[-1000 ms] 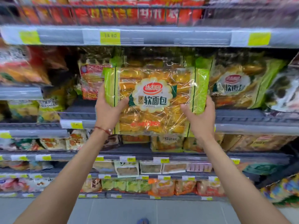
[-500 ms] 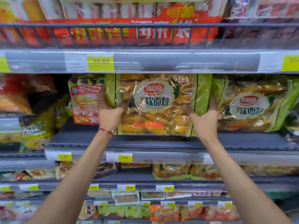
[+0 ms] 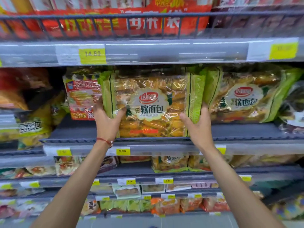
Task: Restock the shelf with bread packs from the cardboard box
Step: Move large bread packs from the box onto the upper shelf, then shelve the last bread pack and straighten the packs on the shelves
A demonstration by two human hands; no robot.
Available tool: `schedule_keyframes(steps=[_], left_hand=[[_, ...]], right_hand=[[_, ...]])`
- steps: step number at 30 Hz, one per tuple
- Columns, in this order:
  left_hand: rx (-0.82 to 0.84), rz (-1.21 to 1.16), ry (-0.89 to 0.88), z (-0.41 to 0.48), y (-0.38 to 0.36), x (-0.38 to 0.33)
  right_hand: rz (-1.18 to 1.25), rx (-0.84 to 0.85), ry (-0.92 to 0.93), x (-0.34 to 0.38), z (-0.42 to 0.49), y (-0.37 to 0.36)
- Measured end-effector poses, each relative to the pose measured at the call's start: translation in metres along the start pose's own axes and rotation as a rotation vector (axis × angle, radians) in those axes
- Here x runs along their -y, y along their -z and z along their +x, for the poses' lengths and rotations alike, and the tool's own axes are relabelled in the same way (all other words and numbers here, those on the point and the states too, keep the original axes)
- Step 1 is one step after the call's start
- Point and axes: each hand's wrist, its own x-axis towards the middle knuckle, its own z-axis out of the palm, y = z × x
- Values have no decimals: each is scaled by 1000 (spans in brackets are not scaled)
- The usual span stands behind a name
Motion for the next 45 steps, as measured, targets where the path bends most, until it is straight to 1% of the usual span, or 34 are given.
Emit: schedule_keyframes(steps=[3, 4, 5, 7, 9, 12, 14, 16, 19, 23, 26, 30, 32, 35, 40, 45], left_hand=[[-22, 104, 59, -35, 10, -8], [-57, 103, 37, -47, 13, -8], [-92, 82, 15, -60, 17, -7], [-127, 10, 56, -78, 20, -5], [-80, -45, 142, -96, 21, -4], [62, -72, 152, -125, 25, 4], [178, -103, 166, -140, 26, 13], [290, -132, 194, -155, 30, 23], [449, -141, 235, -180, 39, 42], [657, -102, 233, -221, 59, 77], [816, -94, 268, -255, 83, 101], [1056, -31, 295, -307, 120, 128], [1197, 12, 312, -335, 135, 135], [1372, 55, 292, -379, 150, 140], [1538, 124, 231, -463, 169, 132], [1650, 184, 187, -559, 205, 120]], right_hand=[[-28, -112, 6, -6, -27, 4], [-30, -157, 9, -11, -37, 5], [-32, -191, 13, -15, -50, 6], [-49, -214, 25, -20, -71, 5], [-75, -207, 21, -22, -94, 3], [-81, -156, -19, -21, -129, -1], [-86, -167, -43, -19, -155, -5], [-106, -207, -58, -18, -185, -10], [-112, -254, -129, -20, -236, -22], [-149, -384, -212, -35, -311, -49], [-142, -444, -328, -44, -377, -72], [-147, -494, -546, -39, -474, -95], [-158, -512, -624, -35, -524, -100], [-150, -555, -740, -27, -592, -98], [-123, -680, -864, -20, -691, -77], [14, -809, -934, -12, -788, -50]])
